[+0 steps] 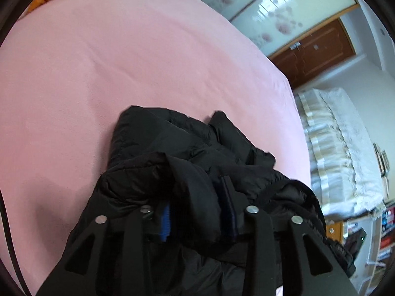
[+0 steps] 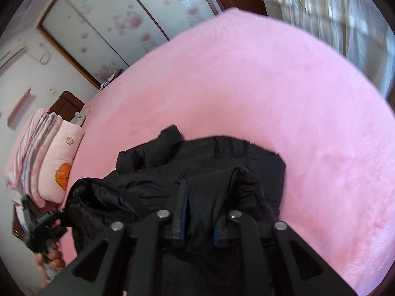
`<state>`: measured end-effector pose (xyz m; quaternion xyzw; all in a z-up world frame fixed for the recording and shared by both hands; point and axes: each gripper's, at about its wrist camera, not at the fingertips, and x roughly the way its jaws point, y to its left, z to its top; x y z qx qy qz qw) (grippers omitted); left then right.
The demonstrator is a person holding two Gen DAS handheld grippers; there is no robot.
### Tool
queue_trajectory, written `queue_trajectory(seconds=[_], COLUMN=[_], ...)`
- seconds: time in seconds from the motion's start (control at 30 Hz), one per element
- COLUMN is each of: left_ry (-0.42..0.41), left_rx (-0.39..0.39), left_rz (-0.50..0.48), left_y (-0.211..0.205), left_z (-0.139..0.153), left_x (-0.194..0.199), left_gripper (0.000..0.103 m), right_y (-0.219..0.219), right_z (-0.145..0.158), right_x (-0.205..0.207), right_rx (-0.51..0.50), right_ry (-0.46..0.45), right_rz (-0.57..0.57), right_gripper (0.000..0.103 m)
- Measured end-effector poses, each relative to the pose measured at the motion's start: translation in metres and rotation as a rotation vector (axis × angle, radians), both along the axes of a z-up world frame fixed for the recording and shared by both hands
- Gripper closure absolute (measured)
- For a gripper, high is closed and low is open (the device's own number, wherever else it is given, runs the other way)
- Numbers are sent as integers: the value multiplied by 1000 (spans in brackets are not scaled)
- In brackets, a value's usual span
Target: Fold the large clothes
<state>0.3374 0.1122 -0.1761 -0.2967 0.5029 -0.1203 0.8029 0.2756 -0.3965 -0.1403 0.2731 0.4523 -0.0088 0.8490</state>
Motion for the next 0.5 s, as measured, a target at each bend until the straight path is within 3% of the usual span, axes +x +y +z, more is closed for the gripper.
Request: queue_trajectory(seconds=[0.1,0.23,0.37,0.5], left_ry=[-42,-141,-225,-271], left_rx=[-40,-55,1,175], left_rz=[-73,-110,-121,-166], left_y=[4,18,34,35], left_z=[13,41,70,75], left_x=[-5,-15,-19,-11], left_gripper=[42,18,17,17], right_y=[-10,-17,-25,-24], right_z=[-4,9,27,46], right_x=[0,-9,-17,-23], right_rx=[59,59,58,-80], right_ry=[16,-8,-70,-162], right_rz=[5,34,30,66], right_gripper=[74,57,34,30])
